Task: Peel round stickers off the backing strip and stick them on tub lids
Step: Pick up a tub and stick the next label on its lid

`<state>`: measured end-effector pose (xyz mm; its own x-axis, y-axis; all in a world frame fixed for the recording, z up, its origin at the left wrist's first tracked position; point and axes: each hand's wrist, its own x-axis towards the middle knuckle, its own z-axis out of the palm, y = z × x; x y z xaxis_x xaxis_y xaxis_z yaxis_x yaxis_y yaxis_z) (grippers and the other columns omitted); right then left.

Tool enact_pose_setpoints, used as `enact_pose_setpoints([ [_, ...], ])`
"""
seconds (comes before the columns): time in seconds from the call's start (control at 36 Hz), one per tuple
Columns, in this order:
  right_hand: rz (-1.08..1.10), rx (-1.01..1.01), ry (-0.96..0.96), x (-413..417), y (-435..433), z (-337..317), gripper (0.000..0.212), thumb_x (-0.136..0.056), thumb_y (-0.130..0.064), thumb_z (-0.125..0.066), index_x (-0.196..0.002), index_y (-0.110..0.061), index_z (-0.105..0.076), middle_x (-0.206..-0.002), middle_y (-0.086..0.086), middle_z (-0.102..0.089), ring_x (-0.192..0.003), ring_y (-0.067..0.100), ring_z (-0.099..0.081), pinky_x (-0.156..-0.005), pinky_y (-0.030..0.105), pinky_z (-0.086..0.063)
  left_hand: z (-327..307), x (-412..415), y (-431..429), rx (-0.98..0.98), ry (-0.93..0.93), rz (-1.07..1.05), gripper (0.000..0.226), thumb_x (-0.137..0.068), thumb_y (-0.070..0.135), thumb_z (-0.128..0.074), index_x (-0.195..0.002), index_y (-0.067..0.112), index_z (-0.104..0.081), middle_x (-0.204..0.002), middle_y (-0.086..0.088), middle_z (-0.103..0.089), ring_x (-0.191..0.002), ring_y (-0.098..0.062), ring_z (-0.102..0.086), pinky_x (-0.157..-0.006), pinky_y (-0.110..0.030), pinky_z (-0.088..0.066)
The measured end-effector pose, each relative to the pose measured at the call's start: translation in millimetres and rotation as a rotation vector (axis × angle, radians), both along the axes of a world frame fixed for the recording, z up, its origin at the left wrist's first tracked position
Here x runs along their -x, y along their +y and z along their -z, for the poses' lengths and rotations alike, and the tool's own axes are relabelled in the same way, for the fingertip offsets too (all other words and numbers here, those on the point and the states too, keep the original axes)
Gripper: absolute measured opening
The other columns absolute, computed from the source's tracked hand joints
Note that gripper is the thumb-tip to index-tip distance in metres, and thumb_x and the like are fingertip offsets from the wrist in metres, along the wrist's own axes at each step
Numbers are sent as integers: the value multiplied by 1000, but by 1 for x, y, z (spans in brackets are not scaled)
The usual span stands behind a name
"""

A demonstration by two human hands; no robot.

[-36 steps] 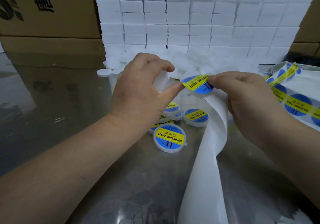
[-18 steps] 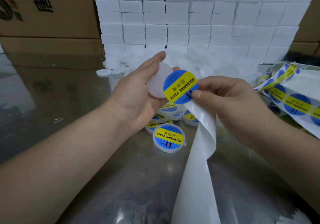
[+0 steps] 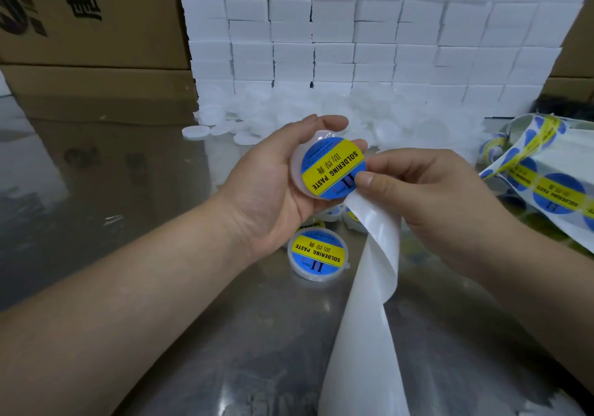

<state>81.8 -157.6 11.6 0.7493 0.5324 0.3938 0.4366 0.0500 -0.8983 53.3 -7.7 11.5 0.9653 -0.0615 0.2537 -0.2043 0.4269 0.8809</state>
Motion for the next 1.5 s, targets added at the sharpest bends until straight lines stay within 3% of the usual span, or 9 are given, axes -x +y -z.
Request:
enact_pose_setpoints([
  [0.31, 30, 52, -27, -1, -1, 1, 22, -84, -10, -61, -79, -27, -74, -77, -1, -74, -71, 9, -66, -68, 26, -54, 3, 3, -4, -129, -56, -52, 31, -63, 18, -59, -94, 20, -63, -95, -6, -72, -86, -21, -68, -84, -39, -51],
  [0.42, 43, 48, -23, 0, 0, 1, 22, -83, -9, -62, -76, -26, -74, -72, -1, -73, -66, 7, -65, -63, 22, -53, 4, 3, -4, -171, -60, -60, 31, -63, 17, -62, -93, 24, -63, -95, -1, -72, -87, -19, -68, -87, -41, -50],
  [0.61, 57, 47, -12, 0, 1, 0, 24, -83, -10, -62, -72, -28, -75, -70, -4, -73, -64, 4, -65, -61, 18, -53, 3, 4, -6, -198, -64, -74, 26, -84, 2, -55, -94, 25, -62, -93, 2, -73, -84, -16, -69, -84, -40, -51],
  [0.89, 101, 70, -20, 0, 1, -1, 18, -81, -14, -62, -74, -26, -73, -74, 1, -73, -67, 7, -64, -65, 25, -53, 4, 3, -4, -220, -69, -94, 27, -85, 2, -55, -94, 26, -63, -97, 1, -72, -90, -17, -69, -87, -42, -51],
  [1.31, 158, 108, -17, 1, 1, 0, 16, -81, -18, -63, -69, -22, -74, -70, 0, -73, -62, 5, -62, -59, 21, -50, 4, 6, -7, -294, -83, -152, 28, -89, 1, -52, -93, 26, -62, -94, 5, -72, -87, -14, -69, -84, -42, -53],
  [1.44, 172, 133, -23, 2, 2, 0, 17, -80, -19, -63, -70, -27, -73, -69, -2, -72, -62, 5, -63, -59, 23, -51, 5, 7, -7, -429, -156, -230, 29, -90, 4, -53, -89, 32, -63, -97, 8, -72, -90, -14, -68, -84, -43, -54],
  [1.5, 186, 139, -30, 3, 3, 0, 21, -81, -18, -63, -69, -32, -72, -65, -6, -71, -58, 1, -61, -56, 19, -49, 6, 8, -9, -517, -224, -289, 30, -89, 4, -54, -89, 32, -62, -98, 8, -71, -92, -11, -67, -83, -37, -55],
])
